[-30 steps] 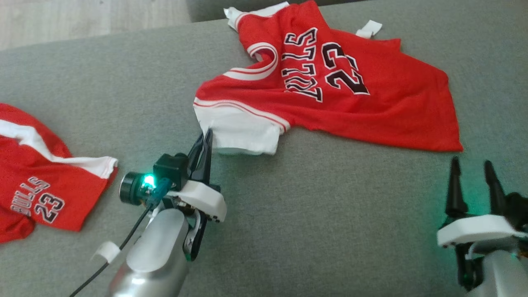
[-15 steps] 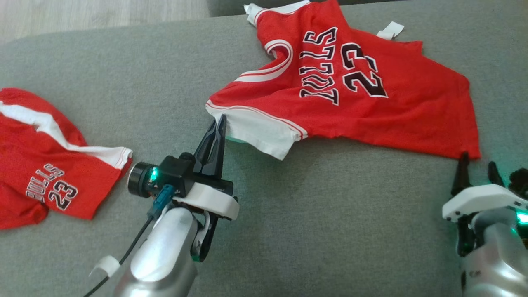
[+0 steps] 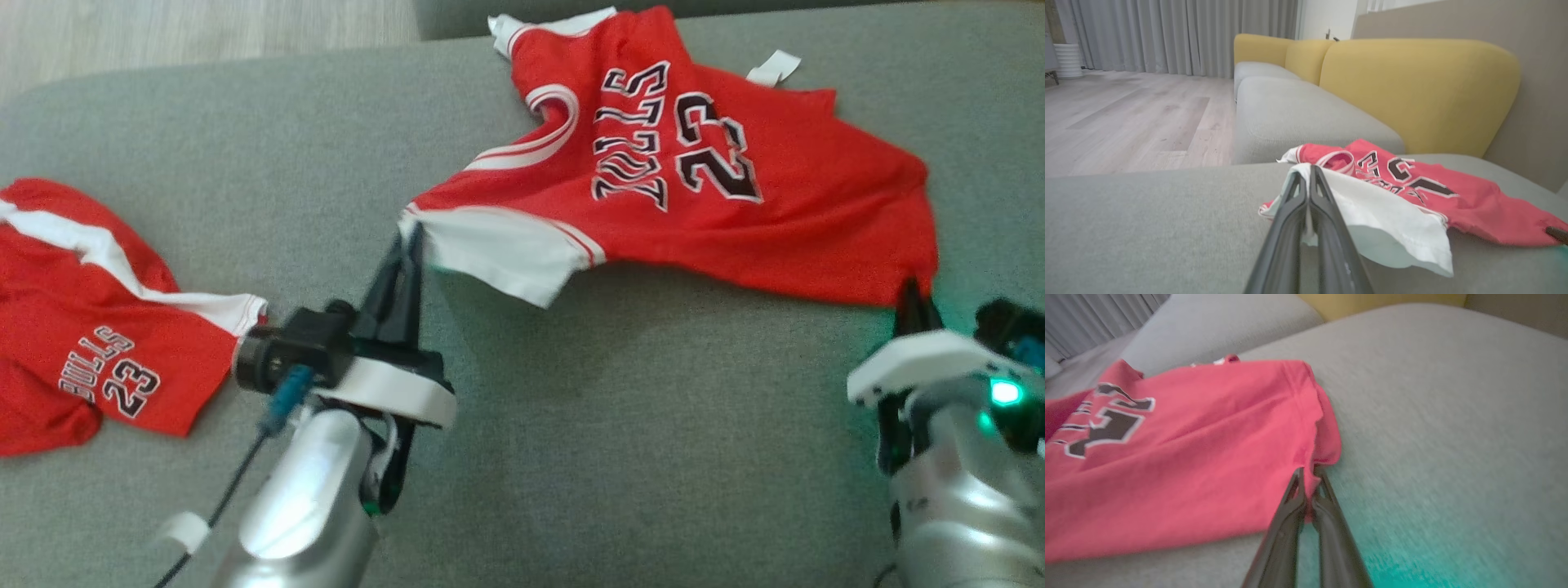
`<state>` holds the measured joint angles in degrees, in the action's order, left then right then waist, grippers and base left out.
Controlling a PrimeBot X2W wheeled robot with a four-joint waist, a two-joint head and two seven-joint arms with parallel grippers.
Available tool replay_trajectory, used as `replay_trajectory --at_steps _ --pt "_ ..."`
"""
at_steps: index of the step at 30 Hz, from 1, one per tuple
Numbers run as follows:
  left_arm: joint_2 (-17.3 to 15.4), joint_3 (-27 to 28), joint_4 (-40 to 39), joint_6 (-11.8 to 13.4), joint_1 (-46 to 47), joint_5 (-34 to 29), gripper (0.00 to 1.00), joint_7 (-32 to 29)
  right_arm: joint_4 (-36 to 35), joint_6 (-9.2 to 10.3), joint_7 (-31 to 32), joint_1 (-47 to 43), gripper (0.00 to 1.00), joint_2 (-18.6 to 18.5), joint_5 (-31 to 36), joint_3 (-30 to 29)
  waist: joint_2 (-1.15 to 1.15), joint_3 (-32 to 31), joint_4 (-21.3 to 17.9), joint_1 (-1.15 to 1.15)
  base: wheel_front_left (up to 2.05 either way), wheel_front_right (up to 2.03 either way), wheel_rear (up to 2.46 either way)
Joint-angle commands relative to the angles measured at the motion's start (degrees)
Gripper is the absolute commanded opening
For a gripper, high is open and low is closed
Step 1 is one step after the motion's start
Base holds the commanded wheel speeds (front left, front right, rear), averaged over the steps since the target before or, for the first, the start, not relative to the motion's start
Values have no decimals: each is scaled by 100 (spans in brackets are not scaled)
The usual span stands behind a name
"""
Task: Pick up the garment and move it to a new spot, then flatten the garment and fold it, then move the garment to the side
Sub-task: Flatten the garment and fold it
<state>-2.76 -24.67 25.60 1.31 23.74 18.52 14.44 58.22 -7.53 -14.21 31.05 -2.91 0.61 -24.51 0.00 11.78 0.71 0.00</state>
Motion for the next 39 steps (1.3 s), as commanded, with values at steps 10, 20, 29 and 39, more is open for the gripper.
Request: replay_trajectory --at_steps 10,20,29,39 --pt "-114 866 -893 -370 748 462 0 55 -2864 4 -77 -123 0 -63 -580 1631 0 -691 -142 0 0 0 0" --pt "-278 1135 -1915 -302 1456 437 0 -40 -5360 4 579 -419 0 -809 -685 2135 0 -1315 -154 0 0 0 0" --pt "-522 1421 -3614 -24 1183 809 0 -961 -7433 4 1711 -1214 0 -1011 -850 1723 0 -1230 -145 0 0 0 0" --pt "-972 1524 -2942 -230 2847 1023 0 -1995 -7363 4 2553 -5 0 -1144 -869 1842 0 224 -337 0 0 0 0"
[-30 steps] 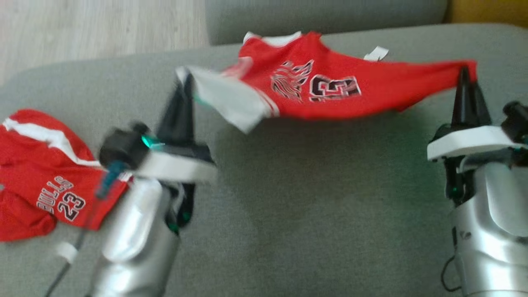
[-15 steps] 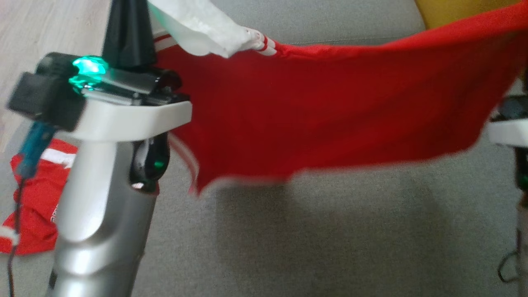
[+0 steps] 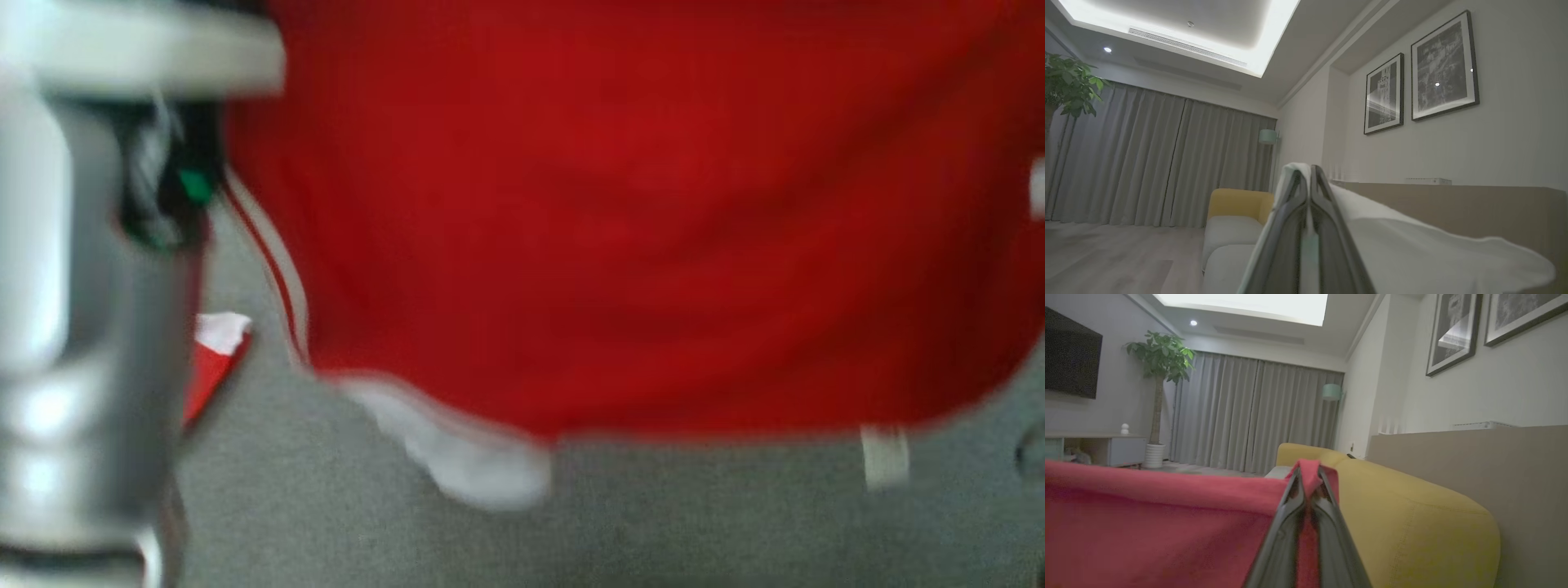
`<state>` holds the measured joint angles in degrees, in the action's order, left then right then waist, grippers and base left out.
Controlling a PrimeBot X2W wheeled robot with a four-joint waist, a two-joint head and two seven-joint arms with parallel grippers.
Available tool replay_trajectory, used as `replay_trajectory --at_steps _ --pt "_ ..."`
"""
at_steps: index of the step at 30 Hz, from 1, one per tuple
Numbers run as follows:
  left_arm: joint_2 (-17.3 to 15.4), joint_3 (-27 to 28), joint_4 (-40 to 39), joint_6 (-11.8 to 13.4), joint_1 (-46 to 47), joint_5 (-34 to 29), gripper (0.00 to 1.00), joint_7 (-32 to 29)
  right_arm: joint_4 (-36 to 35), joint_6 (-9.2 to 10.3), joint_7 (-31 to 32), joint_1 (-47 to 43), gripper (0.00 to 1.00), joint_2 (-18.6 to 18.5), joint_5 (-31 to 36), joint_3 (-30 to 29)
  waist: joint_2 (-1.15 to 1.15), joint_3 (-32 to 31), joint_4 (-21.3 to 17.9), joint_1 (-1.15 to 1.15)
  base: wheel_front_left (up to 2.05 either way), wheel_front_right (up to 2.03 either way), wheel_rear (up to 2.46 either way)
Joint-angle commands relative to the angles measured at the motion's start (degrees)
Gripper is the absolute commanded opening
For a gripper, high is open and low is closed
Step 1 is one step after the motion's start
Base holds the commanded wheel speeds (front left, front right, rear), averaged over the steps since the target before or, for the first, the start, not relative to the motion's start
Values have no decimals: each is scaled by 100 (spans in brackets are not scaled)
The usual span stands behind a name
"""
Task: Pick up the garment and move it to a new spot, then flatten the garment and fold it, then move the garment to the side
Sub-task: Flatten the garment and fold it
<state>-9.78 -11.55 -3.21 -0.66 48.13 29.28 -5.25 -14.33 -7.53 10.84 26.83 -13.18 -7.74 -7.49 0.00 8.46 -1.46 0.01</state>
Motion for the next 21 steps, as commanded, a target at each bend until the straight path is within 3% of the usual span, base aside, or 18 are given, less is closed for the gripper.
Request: replay_trajectory --at_steps 1,2,7,14,21 --pt "-332 207 215 -78 699 -116 0 -32 140 4 76 744 0 -157 -100 219 0 735 -153 -1 0 0 0" --pt "-332 207 215 -78 699 -116 0 -32 140 4 76 744 0 -157 -100 219 0 735 -153 -1 0 0 0" --pt "-495 184 1858 -217 2335 -454 0 233 1866 4 -127 2667 0 -357 -136 671 0 1412 -250 -1 0 0 0" --pt "-512 313 3812 -68 4460 -847 0 1423 4485 4 -1509 5183 0 -208 568 916 0 1821 -251 -1 0 0 0" --pt "-323 -11 4694 -323 4490 -1042 0 1922 5939 4 -2304 5344 0 -159 863 938 0 1929 -60 -1 0 0 0"
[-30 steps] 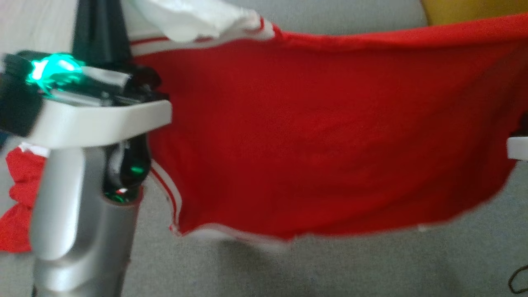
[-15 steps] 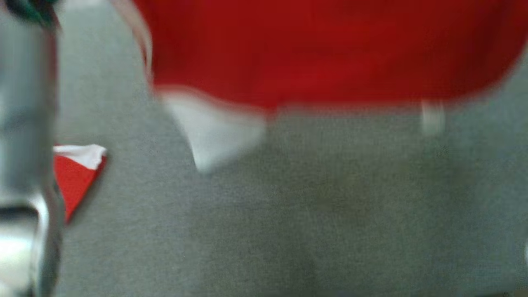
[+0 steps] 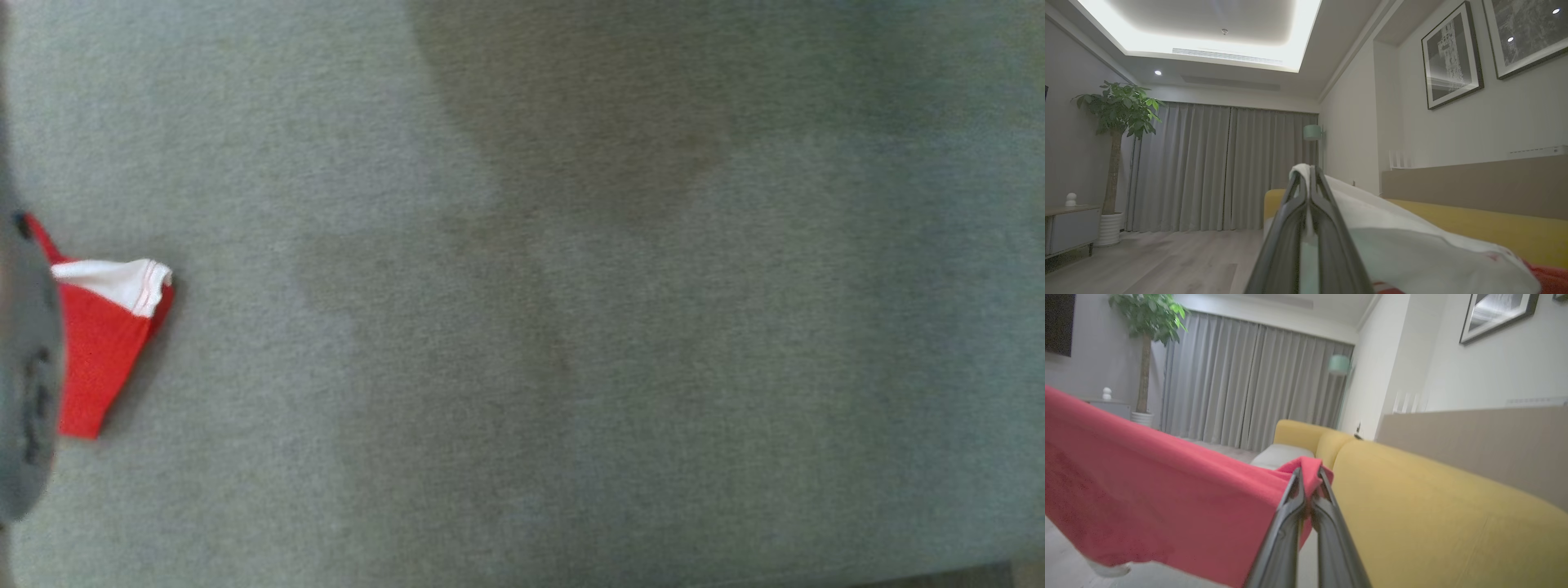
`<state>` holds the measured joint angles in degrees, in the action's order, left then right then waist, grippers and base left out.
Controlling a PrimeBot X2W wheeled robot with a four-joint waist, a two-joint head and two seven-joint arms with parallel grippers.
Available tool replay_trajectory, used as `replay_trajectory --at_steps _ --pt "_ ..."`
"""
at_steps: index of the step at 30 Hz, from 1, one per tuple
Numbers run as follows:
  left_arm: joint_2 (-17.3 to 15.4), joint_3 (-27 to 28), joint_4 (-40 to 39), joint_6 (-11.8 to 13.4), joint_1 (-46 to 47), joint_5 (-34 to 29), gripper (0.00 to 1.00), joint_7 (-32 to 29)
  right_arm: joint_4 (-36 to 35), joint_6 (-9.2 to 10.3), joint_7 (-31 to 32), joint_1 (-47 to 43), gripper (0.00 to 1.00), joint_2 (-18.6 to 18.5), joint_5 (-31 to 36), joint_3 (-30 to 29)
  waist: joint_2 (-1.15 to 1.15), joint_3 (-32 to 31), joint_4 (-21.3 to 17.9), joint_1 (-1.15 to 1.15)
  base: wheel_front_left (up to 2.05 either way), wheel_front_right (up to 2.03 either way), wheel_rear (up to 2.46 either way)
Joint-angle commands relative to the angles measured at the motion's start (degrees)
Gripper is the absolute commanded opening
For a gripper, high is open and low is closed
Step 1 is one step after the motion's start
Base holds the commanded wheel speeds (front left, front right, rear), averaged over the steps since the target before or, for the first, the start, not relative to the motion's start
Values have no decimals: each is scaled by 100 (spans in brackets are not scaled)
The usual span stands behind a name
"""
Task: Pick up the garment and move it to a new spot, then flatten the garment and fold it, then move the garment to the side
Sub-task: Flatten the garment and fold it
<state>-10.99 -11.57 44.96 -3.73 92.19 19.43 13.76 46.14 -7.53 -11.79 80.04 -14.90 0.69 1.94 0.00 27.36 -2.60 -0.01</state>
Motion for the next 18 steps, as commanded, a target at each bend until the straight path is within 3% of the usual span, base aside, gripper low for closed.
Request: replay_trajectory --at_steps 1,7,12,18 --pt "-170 -73 -46 -60 -34 -79 0 47 51 4 -82 -58 0 -17 37 40 0 56 92 1 0 0 0" --pt "-105 -434 292 -212 -1373 -203 0 112 996 4 -171 -908 0 -201 -67 573 0 -146 236 1 0 0 0" --pt "-101 -636 205 -224 -2733 -307 0 121 1703 4 145 -1699 0 -422 -434 1416 0 -497 379 1 0 0 0" --pt "-186 -1196 89 -350 -4040 -271 0 -49 1834 4 554 -2526 0 -822 -1267 2537 0 -1006 513 1 0 0 0"
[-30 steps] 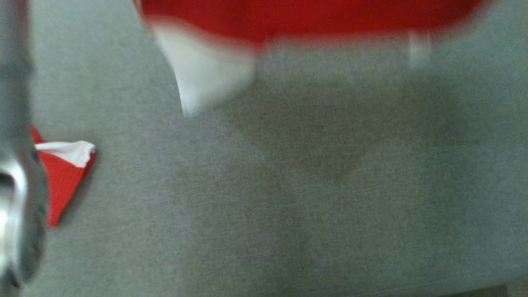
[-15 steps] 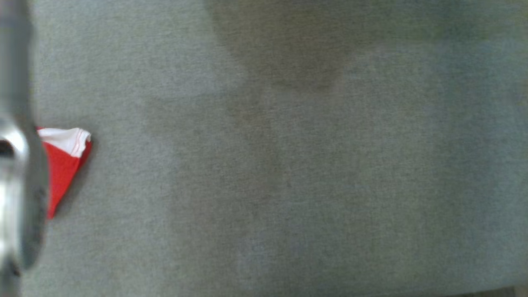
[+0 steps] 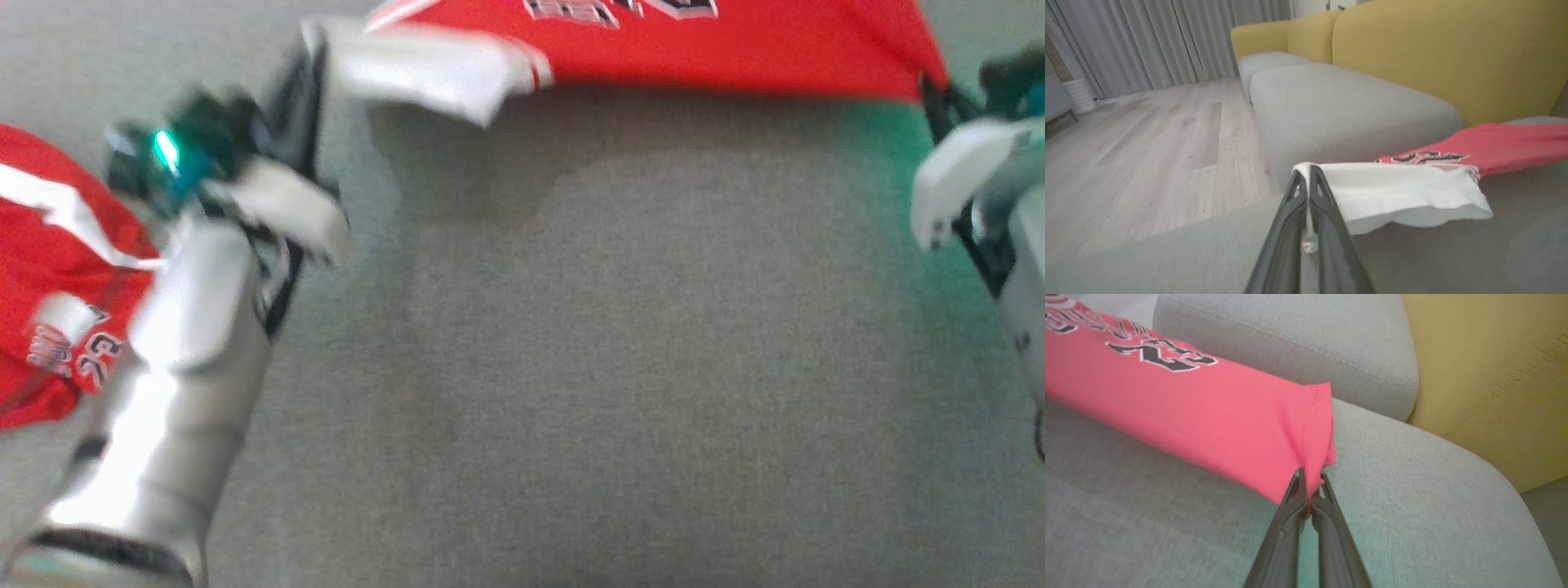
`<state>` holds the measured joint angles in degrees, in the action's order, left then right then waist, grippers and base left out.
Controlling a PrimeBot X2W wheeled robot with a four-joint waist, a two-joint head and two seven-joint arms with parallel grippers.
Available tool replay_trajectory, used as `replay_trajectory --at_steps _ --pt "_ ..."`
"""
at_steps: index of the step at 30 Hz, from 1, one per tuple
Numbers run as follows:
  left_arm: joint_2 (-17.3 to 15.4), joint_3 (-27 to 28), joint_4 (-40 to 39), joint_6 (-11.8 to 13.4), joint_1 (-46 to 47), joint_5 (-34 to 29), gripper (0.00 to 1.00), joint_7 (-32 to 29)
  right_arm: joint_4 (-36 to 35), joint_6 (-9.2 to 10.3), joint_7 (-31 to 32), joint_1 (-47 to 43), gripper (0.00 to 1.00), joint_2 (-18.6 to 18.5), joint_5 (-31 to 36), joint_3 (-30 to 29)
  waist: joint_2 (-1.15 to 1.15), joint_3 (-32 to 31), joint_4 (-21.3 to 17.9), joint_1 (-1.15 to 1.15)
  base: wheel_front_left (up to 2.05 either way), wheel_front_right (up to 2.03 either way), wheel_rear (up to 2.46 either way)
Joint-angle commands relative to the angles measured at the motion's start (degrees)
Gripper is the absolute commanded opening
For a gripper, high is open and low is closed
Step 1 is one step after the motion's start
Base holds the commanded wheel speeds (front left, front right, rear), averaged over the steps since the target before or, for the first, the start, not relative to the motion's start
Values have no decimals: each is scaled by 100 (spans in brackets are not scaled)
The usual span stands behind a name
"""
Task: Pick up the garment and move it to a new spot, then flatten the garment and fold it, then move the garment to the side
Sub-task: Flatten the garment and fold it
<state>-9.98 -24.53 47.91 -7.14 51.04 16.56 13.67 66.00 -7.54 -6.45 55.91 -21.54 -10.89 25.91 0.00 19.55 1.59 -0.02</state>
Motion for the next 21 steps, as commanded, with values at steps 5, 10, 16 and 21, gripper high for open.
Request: replay_trajectory --at_steps 5,10,16,21 --pt "-603 -629 -761 -32 -692 363 0 -634 -626 5 324 -753 0 -659 -931 1034 0 -581 180 2 0 0 0" --pt "-1017 -1275 -1534 -33 -1182 809 0 -1205 -1050 5 480 -1175 0 -1162 -1541 1545 0 -816 266 2 0 0 0" --pt "-1698 -1930 -2792 -34 -1784 1611 0 -2022 -1497 5 640 -1650 0 -1707 -2278 2035 0 -1153 319 2 0 0 0" --pt "-2211 -2221 -3744 -34 -2256 2207 0 -2668 -1854 5 924 -2074 0 -1973 -2908 2345 0 -1443 335 2 0 0 0"
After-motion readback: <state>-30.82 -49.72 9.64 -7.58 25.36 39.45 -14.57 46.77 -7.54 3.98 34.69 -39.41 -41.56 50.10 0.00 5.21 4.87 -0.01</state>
